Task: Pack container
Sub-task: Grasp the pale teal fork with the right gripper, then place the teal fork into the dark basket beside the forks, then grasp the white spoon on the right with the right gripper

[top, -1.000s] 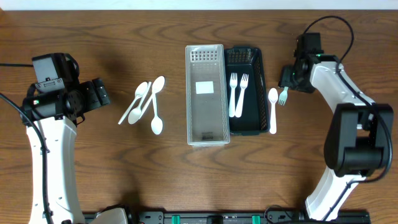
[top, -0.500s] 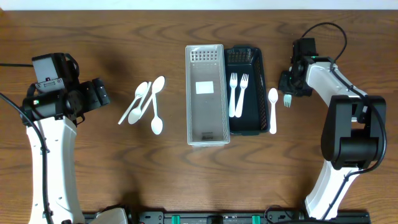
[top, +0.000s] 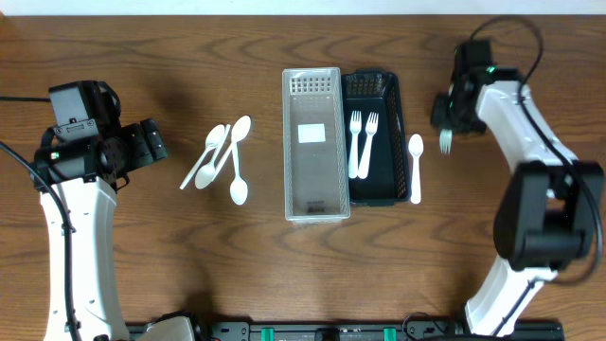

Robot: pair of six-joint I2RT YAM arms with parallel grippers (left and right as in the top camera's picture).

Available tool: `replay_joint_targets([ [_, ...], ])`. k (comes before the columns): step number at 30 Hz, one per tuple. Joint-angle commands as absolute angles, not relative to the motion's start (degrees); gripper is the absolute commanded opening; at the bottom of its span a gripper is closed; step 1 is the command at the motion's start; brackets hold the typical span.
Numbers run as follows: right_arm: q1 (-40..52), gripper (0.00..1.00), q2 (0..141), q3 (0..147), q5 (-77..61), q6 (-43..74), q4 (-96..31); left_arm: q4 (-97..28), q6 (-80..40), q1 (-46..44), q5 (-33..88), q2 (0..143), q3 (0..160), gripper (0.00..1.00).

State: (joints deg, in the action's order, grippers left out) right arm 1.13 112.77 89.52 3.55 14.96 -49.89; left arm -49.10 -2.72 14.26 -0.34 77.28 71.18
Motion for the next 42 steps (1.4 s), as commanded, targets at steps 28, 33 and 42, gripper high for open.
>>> replay_joint_targets([
  [28, 20.69, 0.59, 106.8, 91.55, 9.28, 20.93, -46.28, -49.25, -1.98, 14.5, -0.43, 77.49, 72.36, 0.98],
  [33, 12.27, 0.62, 102.02, 91.55, 10.48, 20.95, -49.98, -49.25, -1.98, 14.5, -0.43, 77.49, 72.36, 0.98],
  [42, 1.89, 0.57, 104.73, 85.34, 1.19, 20.95, -53.52, -49.25, -1.98, 14.5, -0.43, 77.49, 72.36, 0.98],
])
